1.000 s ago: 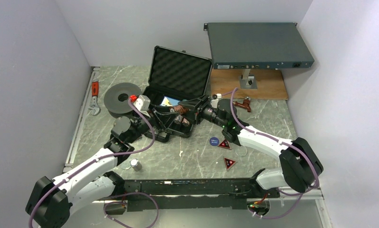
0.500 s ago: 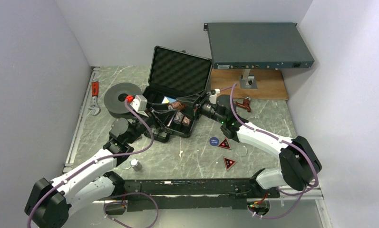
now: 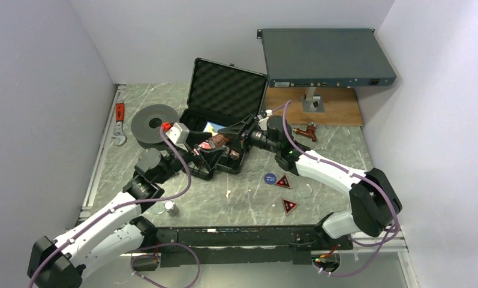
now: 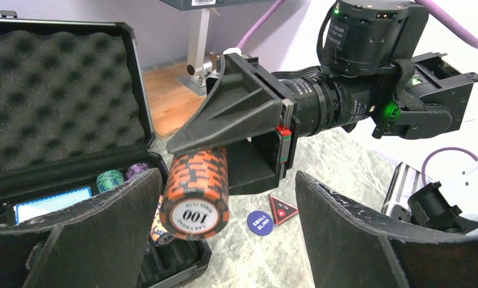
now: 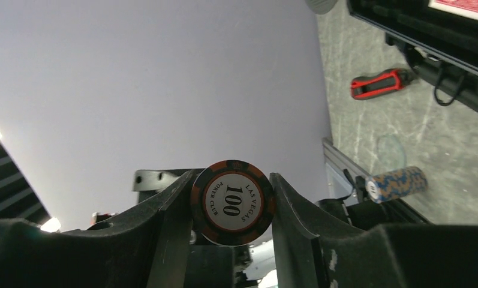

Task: Pack up texas hold em set

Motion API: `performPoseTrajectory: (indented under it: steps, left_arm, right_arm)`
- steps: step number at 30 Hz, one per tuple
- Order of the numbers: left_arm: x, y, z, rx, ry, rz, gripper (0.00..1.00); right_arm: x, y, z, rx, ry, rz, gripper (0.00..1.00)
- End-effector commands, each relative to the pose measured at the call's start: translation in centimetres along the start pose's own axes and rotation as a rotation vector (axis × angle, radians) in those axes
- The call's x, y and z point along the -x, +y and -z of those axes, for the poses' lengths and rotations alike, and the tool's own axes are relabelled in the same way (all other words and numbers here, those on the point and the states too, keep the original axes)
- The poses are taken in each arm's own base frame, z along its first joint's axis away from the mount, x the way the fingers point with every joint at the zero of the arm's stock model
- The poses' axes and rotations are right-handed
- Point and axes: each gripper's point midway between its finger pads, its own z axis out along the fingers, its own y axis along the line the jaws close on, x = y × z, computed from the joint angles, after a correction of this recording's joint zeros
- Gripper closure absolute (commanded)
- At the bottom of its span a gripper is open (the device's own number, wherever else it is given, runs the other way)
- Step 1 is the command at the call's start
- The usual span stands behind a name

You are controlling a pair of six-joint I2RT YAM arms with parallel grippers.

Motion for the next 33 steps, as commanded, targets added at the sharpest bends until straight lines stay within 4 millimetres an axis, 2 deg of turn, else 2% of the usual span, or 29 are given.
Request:
performPoseTrajectory:
  steps: [1,4,7,11,16,20,23,28,33]
  left_arm:
    - [1.7,-1.2,0.3,-0.037,0.046,-0.073,0.11]
    - [1.8,-1.1,0.9,-0.015,0.104,-0.100,0.01]
    - [2.6,-1.1,1.8,0.009,0.167,-0.126,0.00]
    - [3.8,-1.9,3.2,0.003,0.259,-0.158,0.01]
    - [3.6,-2.5,4.3,0.008,0.396,-0.126,0.05]
    - [2.2,-2.1,4.3,0.043,0.488,-0.059,0.08]
    - [1.1,-1.6,4.2,0.067,0.514,-0.029,0.05]
    - [-0.4,-1.2,3.6,0.074,0.510,0.007,0.04]
    - [-3.0,-1.4,2.6,0.021,0.549,0.049,0.10]
  right_arm:
    - [-1.3,3.7,0.5,0.098,0.047,0.103,1.00]
    - [-1.7,3.2,0.5,0.090,0.071,0.159,1.00]
    - [-2.6,3.0,0.7,0.089,0.128,0.284,1.00]
    - [-3.3,1.1,0.8,0.023,0.204,0.434,1.00]
    - [-3.9,0.1,1.4,-0.044,0.289,0.604,1.00]
    - [-3.2,0.5,2.3,-0.075,0.233,0.699,1.00]
    - [-2.5,1.0,2.5,-0.091,0.192,0.752,1.00]
    - [-1.9,1.3,1.9,-0.116,0.190,0.792,1.00]
    - [-2.1,1.7,1.4,-0.101,0.205,0.787,1.00]
